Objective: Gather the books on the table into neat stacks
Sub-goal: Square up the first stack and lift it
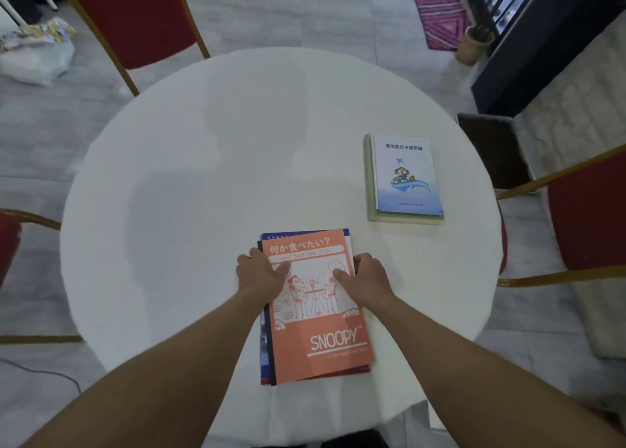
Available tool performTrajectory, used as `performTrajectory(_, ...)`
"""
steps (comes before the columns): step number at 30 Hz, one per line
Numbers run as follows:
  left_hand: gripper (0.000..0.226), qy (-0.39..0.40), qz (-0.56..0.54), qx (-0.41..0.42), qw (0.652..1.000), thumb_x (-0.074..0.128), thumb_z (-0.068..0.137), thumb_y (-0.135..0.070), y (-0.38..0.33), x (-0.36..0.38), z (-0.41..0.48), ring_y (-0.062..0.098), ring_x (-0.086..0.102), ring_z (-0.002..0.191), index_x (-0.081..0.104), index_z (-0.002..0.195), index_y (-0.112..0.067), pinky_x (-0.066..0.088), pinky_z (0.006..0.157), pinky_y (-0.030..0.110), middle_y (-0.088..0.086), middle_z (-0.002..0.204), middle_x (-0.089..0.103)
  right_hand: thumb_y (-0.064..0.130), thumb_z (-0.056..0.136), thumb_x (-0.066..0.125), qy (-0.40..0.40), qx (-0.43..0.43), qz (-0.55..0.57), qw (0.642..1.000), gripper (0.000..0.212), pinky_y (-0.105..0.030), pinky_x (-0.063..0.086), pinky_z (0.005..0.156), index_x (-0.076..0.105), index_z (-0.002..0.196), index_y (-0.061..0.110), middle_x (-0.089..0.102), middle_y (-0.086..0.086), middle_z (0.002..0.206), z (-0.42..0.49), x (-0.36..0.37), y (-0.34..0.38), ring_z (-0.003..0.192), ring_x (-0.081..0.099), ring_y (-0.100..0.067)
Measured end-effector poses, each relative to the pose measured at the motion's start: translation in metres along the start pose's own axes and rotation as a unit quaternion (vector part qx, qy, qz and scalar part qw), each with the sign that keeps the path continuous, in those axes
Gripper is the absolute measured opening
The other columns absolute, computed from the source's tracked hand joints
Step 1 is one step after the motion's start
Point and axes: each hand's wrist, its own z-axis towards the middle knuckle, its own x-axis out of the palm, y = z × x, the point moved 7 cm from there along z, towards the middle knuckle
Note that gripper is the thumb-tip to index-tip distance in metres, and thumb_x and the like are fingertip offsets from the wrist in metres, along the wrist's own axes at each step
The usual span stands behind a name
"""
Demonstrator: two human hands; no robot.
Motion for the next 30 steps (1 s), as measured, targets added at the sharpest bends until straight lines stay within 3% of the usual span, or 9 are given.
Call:
performTrajectory(3,0.060,0.033,-0.106,-0.083,0.990,0.074,0.080,-0.040,0.007,0.003,0.002,0.033,0.064,0.106,0.045,0.122,-0.009,0.056,0.090,0.047,0.013,0.118,0.059,0.037,0.091,0.069,0.012,0.010,0.022,1.000,0.027,-0.023,0.053,0.063,0.055,0.106,0.019,0.071,-0.004,0.115,0.002,0.001,0.000,0.084,0.069,-0.019)
performTrajectory(7,0.030,0.126,-0.316,-0.128,0.932,0.071,0.084,-0.015,-0.002,0.009,0.000,0.031,0.073,0.080,0.059,0.111,-0.009,0.061,0.073,0.046,0.013,0.099,0.073,0.025,0.088,0.073,0.033,0.041,0.087,0.995,0.024,-0.042,0.062,0.081,0.054,0.101,0.019,0.069,-0.006,0.113,0.003,0.003,-0.004,0.093,0.072,-0.028)
performTrajectory(9,0.027,0.129,-0.347,-0.106,0.923,0.063,0.086,-0.013,-0.011,0.003,-0.004,0.029,0.073,0.076,0.055,0.112,-0.011,0.060,0.063,0.039,0.012,0.095,0.074,0.021,0.084,0.076,0.024,0.046,0.102,0.993,0.027,-0.046,0.062,0.083,0.053,0.099,0.020,0.066,-0.005,0.112,0.001,0.002,-0.003,0.095,0.071,-0.029)
performTrajectory(12,0.030,0.112,-0.355,-0.068,0.926,0.059,0.087,-0.016,-0.024,-0.010,-0.013,0.027,0.075,0.073,0.054,0.116,-0.011,0.061,0.063,0.038,0.010,0.091,0.075,0.016,0.084,0.072,0.030,0.038,0.140,0.989,0.025,-0.043,0.064,0.076,0.050,0.089,0.026,0.069,-0.001,0.103,-0.006,-0.002,0.002,0.087,0.073,-0.025)
performTrajectory(17,0.028,0.045,-0.363,0.048,0.929,0.059,0.090,-0.028,-0.055,-0.056,-0.026,0.025,0.075,0.076,0.058,0.115,-0.016,0.063,0.071,0.045,0.005,0.095,0.074,0.015,0.084,0.067,0.030,0.010,0.271,0.962,0.052,-0.025,0.057,0.050,0.027,0.116,0.021,0.061,-0.004,0.107,-0.018,-0.023,0.031,0.083,0.072,-0.020)
performTrajectory(21,0.020,-0.009,-0.398,0.136,0.907,0.061,0.090,-0.027,-0.080,-0.104,-0.042,0.019,0.075,0.073,0.053,0.108,-0.026,0.063,0.061,0.036,-0.002,0.094,0.073,0.013,0.080,0.065,-0.038,-0.096,0.332,0.938,0.063,-0.024,0.059,0.058,0.024,0.125,0.032,0.067,0.004,0.102,-0.028,-0.053,0.075,0.082,0.073,-0.012)
performTrajectory(24,0.017,-0.031,-0.418,0.182,0.889,0.059,0.089,-0.020,-0.094,-0.135,-0.052,0.013,0.074,0.069,0.052,0.101,-0.029,0.059,0.053,0.026,-0.006,0.090,0.071,0.014,0.076,0.065,-0.096,-0.159,0.337,0.923,0.048,-0.033,0.062,0.064,0.038,0.111,0.033,0.072,0.007,0.096,-0.039,-0.075,0.100,0.081,0.075,-0.011)
performTrajectory(28,0.018,-0.041,-0.409,0.235,0.881,0.060,0.088,-0.019,-0.095,-0.150,-0.065,0.012,0.072,0.082,0.052,0.101,-0.030,0.061,0.065,0.031,-0.008,0.095,0.069,0.008,0.075,0.066,-0.125,-0.196,0.324,0.917,0.048,-0.043,0.063,0.075,0.039,0.107,0.032,0.073,0.004,0.097,-0.050,-0.082,0.103,0.084,0.074,-0.013)
performTrajectory(30,0.022,-0.034,-0.387,0.253,0.886,0.061,0.087,-0.021,-0.086,-0.145,-0.070,0.011,0.070,0.088,0.050,0.103,-0.031,0.061,0.071,0.032,-0.010,0.097,0.067,0.004,0.077,0.067,-0.133,-0.224,0.287,0.922,0.049,-0.037,0.061,0.080,0.040,0.108,0.032,0.072,0.006,0.098,-0.056,-0.079,0.095,0.088,0.073,-0.010)
